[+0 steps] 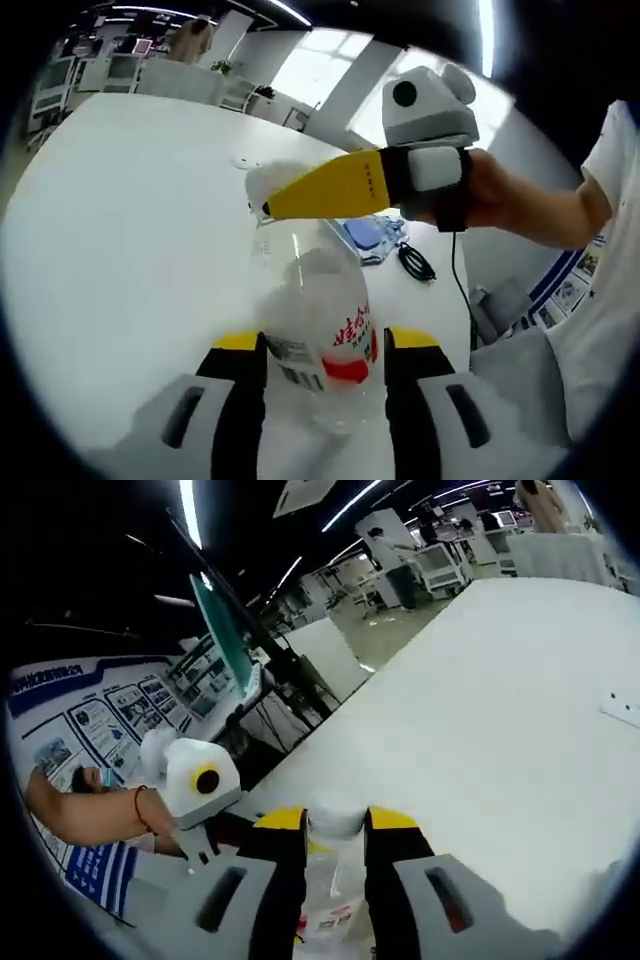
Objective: Arrange the tabletop items into an orderly group along one side of the table until the central work area is clear of visible clutter.
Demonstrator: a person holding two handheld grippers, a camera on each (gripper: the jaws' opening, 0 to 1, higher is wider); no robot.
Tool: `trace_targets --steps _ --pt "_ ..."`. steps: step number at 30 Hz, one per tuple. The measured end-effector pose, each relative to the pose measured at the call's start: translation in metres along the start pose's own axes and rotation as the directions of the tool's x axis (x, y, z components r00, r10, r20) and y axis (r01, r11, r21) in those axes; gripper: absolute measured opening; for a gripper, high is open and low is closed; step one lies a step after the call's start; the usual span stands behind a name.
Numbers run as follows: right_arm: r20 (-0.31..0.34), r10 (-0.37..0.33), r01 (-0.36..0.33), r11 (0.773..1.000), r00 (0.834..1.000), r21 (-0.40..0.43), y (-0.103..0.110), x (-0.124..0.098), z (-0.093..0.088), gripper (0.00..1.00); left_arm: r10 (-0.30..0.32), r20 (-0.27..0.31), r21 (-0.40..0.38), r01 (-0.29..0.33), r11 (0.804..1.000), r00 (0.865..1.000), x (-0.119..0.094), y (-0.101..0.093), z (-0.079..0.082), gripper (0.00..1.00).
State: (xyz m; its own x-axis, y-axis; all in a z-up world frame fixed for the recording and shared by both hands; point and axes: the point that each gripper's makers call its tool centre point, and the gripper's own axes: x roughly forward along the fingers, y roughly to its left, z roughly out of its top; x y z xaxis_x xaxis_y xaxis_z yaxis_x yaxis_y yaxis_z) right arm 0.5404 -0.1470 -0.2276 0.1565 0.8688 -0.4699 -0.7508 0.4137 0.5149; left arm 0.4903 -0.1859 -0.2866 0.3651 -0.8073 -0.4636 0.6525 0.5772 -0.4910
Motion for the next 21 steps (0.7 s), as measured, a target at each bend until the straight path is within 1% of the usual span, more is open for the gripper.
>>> trace_targets --steps 1,3,4,8,11,15,18,20,21 --pt "0.004 -0.001 0.001 1.000 1.000 -0.019 0.004 -0.001 0.000 0.19 -0.014 0.010 -0.003 0.014 1.000 1.000 -0.001 -0.003 0.001 0.44" --pt "0.009 -0.017 0.017 0.999 1.000 -0.035 0.009 -0.003 -0.001 0.19 -0.017 0.002 0.035 0.017 0.999 1.000 -0.003 -0.005 0.000 0.44" --pt "0.012 -0.029 0.030 0.999 0.999 -0.046 0.011 -0.004 -0.001 0.19 -0.013 0.001 0.031 0.013 0.999 1.000 -0.003 -0.006 0.000 0.44" --pt "0.026 -0.040 0.042 0.994 0.999 -0.104 0.024 -0.007 -0.003 0.19 -0.013 0.010 0.050 0.013 0.999 1.000 -0.007 -0.010 -0.002 0.43" --pt "0.037 -0.054 0.059 0.986 0.998 -0.155 0.028 -0.009 -0.002 0.18 -0.010 0.004 0.068 0.010 0.998 1.000 -0.010 -0.014 -0.003 0.42" --pt "0.059 -0.068 0.078 0.981 0.996 -0.180 0.035 -0.011 -0.002 0.18 -0.001 0.004 0.085 0.000 0.996 1.000 -0.012 -0.015 -0.003 0.41" --pt "0.083 -0.090 0.107 0.967 0.992 -0.230 0.040 -0.014 -0.001 0.18 0.004 0.011 0.099 -0.005 0.995 1.000 -0.014 -0.015 -0.001 0.41" --pt "0.100 -0.094 0.118 0.958 0.990 -0.260 0.045 -0.017 0.000 0.18 0.006 0.016 0.093 -0.008 0.996 1.000 -0.016 -0.015 0.002 0.40" --pt "0.108 -0.097 0.123 0.954 0.989 -0.272 0.047 -0.018 0.001 0.18 0.011 0.016 0.113 -0.012 0.994 1.000 -0.017 -0.015 0.003 0.40"
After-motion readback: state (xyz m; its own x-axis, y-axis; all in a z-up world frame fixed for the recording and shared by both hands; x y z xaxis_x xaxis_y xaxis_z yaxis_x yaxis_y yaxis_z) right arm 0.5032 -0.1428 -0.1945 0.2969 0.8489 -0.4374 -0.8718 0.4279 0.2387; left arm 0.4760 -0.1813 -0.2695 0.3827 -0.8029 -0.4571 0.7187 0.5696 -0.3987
